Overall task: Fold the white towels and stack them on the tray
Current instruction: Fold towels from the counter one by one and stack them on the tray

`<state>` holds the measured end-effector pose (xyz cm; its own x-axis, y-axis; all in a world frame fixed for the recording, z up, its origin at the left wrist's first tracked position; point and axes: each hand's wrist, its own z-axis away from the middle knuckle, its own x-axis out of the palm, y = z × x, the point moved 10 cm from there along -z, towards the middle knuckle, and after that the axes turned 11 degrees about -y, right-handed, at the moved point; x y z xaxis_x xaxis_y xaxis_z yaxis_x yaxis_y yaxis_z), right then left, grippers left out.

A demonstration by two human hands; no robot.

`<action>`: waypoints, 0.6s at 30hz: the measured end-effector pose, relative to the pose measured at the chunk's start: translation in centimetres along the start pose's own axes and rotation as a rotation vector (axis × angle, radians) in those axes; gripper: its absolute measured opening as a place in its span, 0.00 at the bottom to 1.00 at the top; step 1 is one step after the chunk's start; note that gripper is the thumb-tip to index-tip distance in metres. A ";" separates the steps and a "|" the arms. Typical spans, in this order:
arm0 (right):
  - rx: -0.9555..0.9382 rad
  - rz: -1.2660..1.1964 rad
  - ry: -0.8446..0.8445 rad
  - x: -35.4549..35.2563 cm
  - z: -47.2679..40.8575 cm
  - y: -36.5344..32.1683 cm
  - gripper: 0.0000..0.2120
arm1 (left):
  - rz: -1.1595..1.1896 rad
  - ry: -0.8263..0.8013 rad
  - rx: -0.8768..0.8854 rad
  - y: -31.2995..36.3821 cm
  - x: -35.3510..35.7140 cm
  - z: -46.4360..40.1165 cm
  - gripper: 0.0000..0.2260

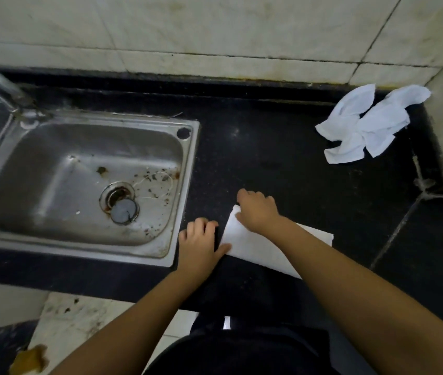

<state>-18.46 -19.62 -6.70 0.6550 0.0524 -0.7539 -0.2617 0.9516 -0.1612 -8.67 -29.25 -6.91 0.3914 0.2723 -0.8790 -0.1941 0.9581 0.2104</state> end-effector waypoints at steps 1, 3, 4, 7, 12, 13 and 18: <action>0.007 0.008 -0.039 0.4 -0.3 -0.1 0.19 | 0.010 -0.002 0.010 0.1 0.0 0.1 0.23; -0.016 -0.103 -0.094 0.3 -0.1 0.2 0.16 | 0.050 -0.038 0.056 0.7 -0.1 -0.1 0.14; -0.043 -0.217 -0.102 -0.4 0.4 0.7 0.14 | 0.113 -0.071 0.087 1.1 -0.2 -0.4 0.09; -0.155 -0.516 -0.001 -4.9 3.1 3.2 0.06 | 0.582 -0.139 0.161 2.5 -2.7 -1.5 0.07; -0.256 -0.886 0.312 -13.5 10.1 9.3 0.04 | 0.873 0.095 0.405 7.6 -13.7 -2.9 0.10; -0.274 -0.936 0.387 -14.9 11.6 10.3 0.04 | 0.872 0.133 0.478 9.1 -16.0 -2.6 0.13; -0.345 -1.039 0.576 -16.1 17.4 12.5 0.02 | 0.700 0.204 0.763 13.8 -21.1 0.7 0.07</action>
<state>-19.93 -3.34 14.45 0.2793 -0.9039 -0.3240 -0.0341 0.3279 -0.9441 -18.96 -21.74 14.80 0.2387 0.8340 -0.4974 0.3267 0.4134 0.8499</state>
